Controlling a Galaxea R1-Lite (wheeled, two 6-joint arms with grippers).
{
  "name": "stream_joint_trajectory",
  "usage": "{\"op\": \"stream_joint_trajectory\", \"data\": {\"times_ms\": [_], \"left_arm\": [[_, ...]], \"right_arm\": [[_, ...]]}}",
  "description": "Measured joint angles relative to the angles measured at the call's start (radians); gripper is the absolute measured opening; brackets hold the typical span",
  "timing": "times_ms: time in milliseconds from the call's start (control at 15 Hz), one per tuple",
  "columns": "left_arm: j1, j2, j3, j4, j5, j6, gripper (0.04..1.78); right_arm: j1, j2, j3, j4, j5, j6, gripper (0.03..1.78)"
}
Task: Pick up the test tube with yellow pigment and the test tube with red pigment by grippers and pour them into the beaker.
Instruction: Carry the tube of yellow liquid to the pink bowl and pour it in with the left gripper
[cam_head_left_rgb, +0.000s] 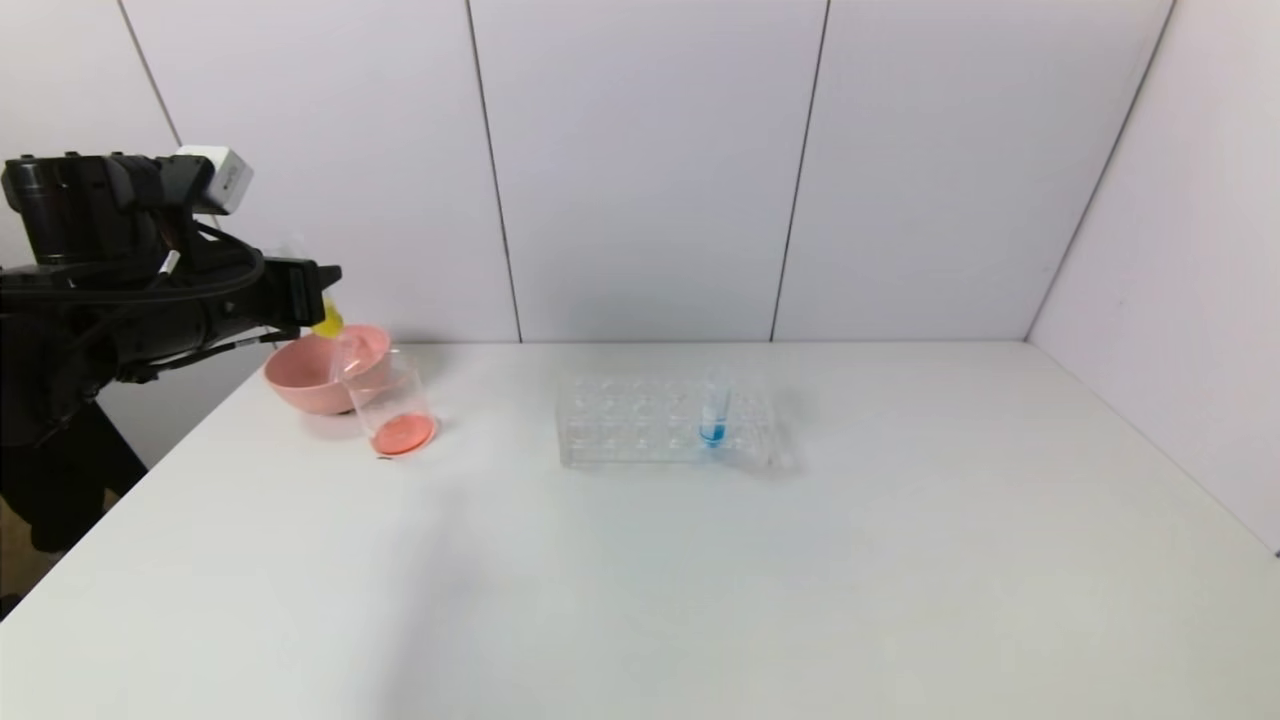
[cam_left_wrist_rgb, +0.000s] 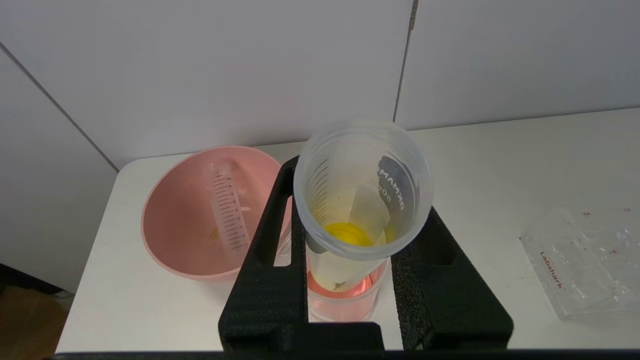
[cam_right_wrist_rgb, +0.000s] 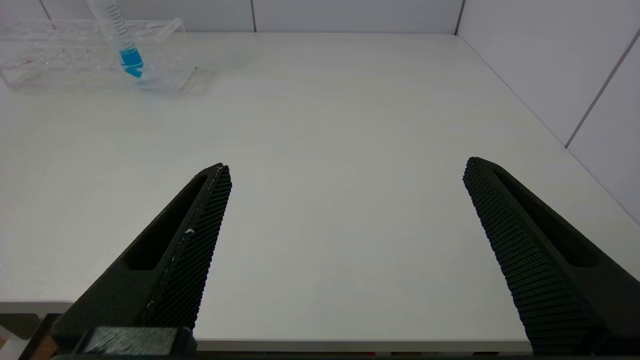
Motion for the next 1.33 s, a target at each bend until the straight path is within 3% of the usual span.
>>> {"op": "stream_joint_trajectory", "data": {"times_ms": [467, 1067, 1333], "left_arm": [[0.179, 0.010, -0.007, 0.054, -0.157, 0.004, 0.49], [0.269, 0.072, -0.030, 0.050, -0.263, 0.067, 0.49], [0.308, 0.100, -0.049, 0.051, -0.360, 0.111, 0.49]], "right_arm": [[0.000, 0.000, 0.000, 0.000, 0.000, 0.000, 1.70], [0.000, 0.000, 0.000, 0.000, 0.000, 0.000, 1.70], [0.000, 0.000, 0.000, 0.000, 0.000, 0.000, 1.70]]}}
